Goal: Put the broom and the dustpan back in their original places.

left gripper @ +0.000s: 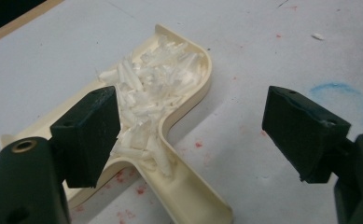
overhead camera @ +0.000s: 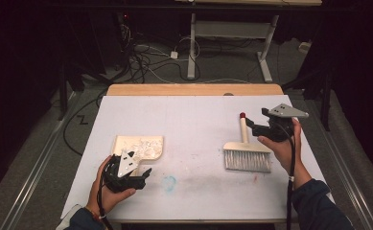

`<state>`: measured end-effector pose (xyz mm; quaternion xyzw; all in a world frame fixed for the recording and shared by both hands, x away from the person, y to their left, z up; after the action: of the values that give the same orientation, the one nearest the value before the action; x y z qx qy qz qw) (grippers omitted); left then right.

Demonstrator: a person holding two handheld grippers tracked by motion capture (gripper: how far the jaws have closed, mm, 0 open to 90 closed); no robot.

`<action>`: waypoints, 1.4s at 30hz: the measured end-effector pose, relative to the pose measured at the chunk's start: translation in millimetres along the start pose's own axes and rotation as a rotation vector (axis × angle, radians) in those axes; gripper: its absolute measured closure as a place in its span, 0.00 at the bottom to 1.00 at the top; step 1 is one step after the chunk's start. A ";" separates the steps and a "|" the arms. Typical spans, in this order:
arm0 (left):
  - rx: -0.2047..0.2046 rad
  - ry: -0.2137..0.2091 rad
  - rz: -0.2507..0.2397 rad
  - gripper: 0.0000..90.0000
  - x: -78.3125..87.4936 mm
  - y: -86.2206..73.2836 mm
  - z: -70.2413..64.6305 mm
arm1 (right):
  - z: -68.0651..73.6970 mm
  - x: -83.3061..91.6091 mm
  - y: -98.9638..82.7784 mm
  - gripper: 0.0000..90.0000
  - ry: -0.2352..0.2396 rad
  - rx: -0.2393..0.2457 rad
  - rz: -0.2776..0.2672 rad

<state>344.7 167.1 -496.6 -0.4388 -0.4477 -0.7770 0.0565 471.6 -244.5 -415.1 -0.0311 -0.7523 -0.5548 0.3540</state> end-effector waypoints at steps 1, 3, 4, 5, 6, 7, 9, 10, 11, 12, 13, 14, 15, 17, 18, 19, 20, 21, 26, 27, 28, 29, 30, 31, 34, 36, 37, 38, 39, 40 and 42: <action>-0.006 -0.002 0.001 0.20 -0.4 -0.3 -0.2 | 0.3 -0.2 0.1 0.25 -0.014 -0.004 -0.003; -0.028 0.013 0.014 0.20 -1.4 -1.6 -0.3 | 1.6 0.2 -0.5 0.24 -0.027 -0.003 0.005; -0.034 0.016 0.022 0.20 -2.0 -2.3 -0.5 | 2.3 0.8 -0.2 0.23 -0.028 -0.009 0.001; -0.035 0.015 0.024 0.20 -2.4 -2.8 -0.6 | 3.0 1.8 0.1 0.22 -0.026 -0.012 -0.004; -0.032 0.013 0.022 0.20 -2.6 -3.1 -0.7 | 3.7 2.7 0.6 0.22 -0.028 -0.010 -0.010; -0.034 0.013 0.020 0.20 -2.8 -3.2 -0.6 | 4.4 3.8 0.9 0.22 -0.032 -0.005 -0.017; -0.042 0.013 0.023 0.20 -2.8 -3.5 -0.9 | 6.8 5.5 1.0 0.22 -0.029 -0.004 -0.027; -0.039 0.011 0.022 0.20 -3.1 -3.3 -1.0 | 7.8 5.9 1.1 0.21 -0.029 0.001 -0.029; -0.041 0.013 0.020 0.20 -3.0 -3.0 -0.8 | 9.4 6.1 1.1 0.21 -0.028 -0.001 -0.027; -0.041 0.013 0.017 0.20 -2.9 -2.7 -0.9 | 10.2 6.0 1.5 0.21 -0.028 0.011 -0.030; -0.040 0.014 0.017 0.20 -3.0 -2.5 -0.8 | 11.9 6.3 1.4 0.23 -0.025 0.013 -0.024; -0.041 0.017 0.019 0.20 -3.1 -2.4 -0.5 | 13.5 6.7 1.8 0.23 -0.020 0.020 -0.028; -0.040 0.017 0.017 0.20 -3.0 -2.4 -0.6 | 15.1 7.4 2.3 0.23 -0.015 0.022 -0.034; -0.038 0.015 0.015 0.20 -2.9 -2.7 -1.0 | 16.8 9.5 3.0 0.23 -0.024 0.032 -0.040; -0.040 0.015 0.016 0.20 -3.2 -2.9 -1.3 | 18.1 10.5 3.3 0.23 -0.021 0.032 -0.043; -0.041 0.013 0.017 0.20 -3.3 -2.9 -1.8 | 19.4 11.8 3.2 0.23 -0.017 0.034 -0.045; -0.043 0.013 0.017 0.20 -3.4 -3.0 -2.1 | 20.5 13.4 3.2 0.22 -0.019 0.037 -0.048; -0.047 0.016 0.019 0.20 -3.2 -3.1 -2.3 | 21.8 15.1 3.3 0.22 -0.020 0.041 -0.052; -0.046 0.006 0.018 0.20 -1.5 -3.2 -5.5 | 30.5 24.2 3.0 0.22 -0.020 0.078 -0.062; -0.045 0.004 0.015 0.20 -1.0 -2.9 -5.7 | 31.8 26.0 3.0 0.22 -0.021 0.084 -0.064; -0.046 0.006 0.014 0.20 -0.5 -2.8 -5.7 | 33.1 27.6 3.0 0.22 -0.018 0.086 -0.068; -0.046 0.007 0.011 0.20 -0.2 -2.8 -6.0 | 34.3 29.2 3.0 0.22 -0.013 0.092 -0.074; -0.047 0.007 0.009 0.20 0.1 -2.7 -6.2 | 35.9 30.8 2.7 0.22 -0.011 0.092 -0.075; -0.047 0.009 0.008 0.20 0.2 -2.6 -6.3 | 37.5 32.3 2.5 0.22 -0.010 0.101 -0.078; -0.049 0.025 -0.007 0.20 2.0 -1.9 -5.8 | 43.4 37.0 1.8 0.22 0.000 0.116 -0.084; -0.042 0.027 -0.020 0.21 3.3 -1.2 -5.2 | 47.7 40.1 2.0 0.22 0.012 0.129 -0.089; -0.043 0.031 -0.021 0.21 3.6 -1.2 -4.9 | 49.9 41.6 2.1 0.22 0.019 0.141 -0.091; -0.044 0.034 -0.023 0.21 3.8 -1.2 -4.8 | 51.9 43.0 1.9 0.22 0.019 0.148 -0.092; -0.043 0.030 -0.023 0.21 3.9 -1.3 -4.9 | 53.6 44.5 1.3 0.22 0.020 0.152 -0.093; -0.044 0.028 -0.023 0.21 3.9 -1.5 -5.1 | 55.0 45.8 0.5 0.22 0.025 0.155 -0.095; -0.049 0.030 -0.020 0.21 3.6 -1.5 -5.5 | 57.0 48.7 -0.6 0.22 0.028 0.164 -0.101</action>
<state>338.3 164.9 -496.1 -0.4237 -0.4321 -0.7948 0.0446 406.5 -212.8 -395.6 0.0435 -0.7909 -0.5086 0.3374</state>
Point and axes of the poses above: each handheld gripper's, and its own axes: x roughly backward along the jaws, y roughly out of its top, z roughly to its left, the point moved 6 cm from there along -x, roughly forward along the jaws, and after that the axes turned 10 degrees about z, right-handed, at the moved point
